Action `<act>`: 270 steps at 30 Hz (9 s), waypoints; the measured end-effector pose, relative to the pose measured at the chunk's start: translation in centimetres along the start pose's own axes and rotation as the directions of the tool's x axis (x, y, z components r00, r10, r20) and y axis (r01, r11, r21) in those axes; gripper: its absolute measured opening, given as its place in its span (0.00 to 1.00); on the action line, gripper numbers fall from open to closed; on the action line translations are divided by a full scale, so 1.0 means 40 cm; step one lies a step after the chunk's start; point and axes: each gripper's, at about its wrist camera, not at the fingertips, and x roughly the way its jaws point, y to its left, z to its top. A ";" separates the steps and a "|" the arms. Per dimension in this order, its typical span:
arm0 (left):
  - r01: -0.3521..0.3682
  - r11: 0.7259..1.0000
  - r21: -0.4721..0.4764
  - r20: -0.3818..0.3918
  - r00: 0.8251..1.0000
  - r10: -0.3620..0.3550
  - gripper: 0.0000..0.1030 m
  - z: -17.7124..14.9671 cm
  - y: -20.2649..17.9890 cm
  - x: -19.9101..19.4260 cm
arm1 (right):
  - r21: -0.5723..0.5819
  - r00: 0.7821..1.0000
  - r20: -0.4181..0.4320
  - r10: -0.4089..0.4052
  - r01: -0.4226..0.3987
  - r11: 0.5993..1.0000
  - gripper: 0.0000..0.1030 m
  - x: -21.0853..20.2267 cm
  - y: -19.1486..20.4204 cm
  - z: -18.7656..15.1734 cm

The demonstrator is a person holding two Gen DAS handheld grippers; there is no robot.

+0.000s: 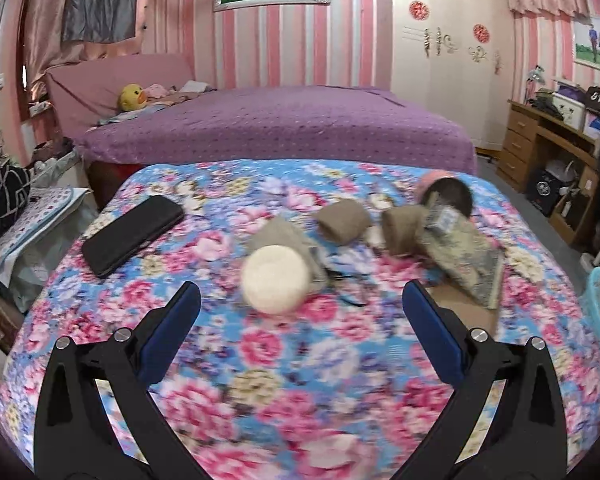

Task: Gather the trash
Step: 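Return both open grippers from the basket to the bed, then grasp the white round lid with the left gripper while the right grasps the snack wrapper, then carry the white lid and snack wrapper to the basket and release both, then return both open grippers to the bed toward the beige cloth, then grasp the beige cloth with the left gripper while the right grasps a cardboard tube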

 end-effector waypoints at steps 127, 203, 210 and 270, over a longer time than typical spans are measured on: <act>0.191 0.980 0.051 0.014 0.981 -0.192 0.59 -0.003 -0.306 -0.140 | -0.012 1.000 -0.001 0.020 -0.020 1.000 0.02 -0.220 -0.155 0.021; 0.244 0.945 0.216 0.014 0.967 -0.253 0.95 -0.013 -0.587 -0.124 | 0.100 0.988 0.006 -0.157 0.156 0.983 0.92 -0.182 -0.348 -0.052; 0.159 0.970 0.181 0.046 0.984 -0.170 0.95 0.023 -0.416 -0.116 | 0.086 0.995 0.011 -0.104 0.103 0.991 0.92 -0.145 -0.243 -0.028; 0.113 0.993 -0.028 -0.220 0.969 -0.116 0.22 0.024 0.028 0.221 | -0.017 0.989 -0.120 0.089 -0.092 0.996 0.92 0.188 0.207 0.038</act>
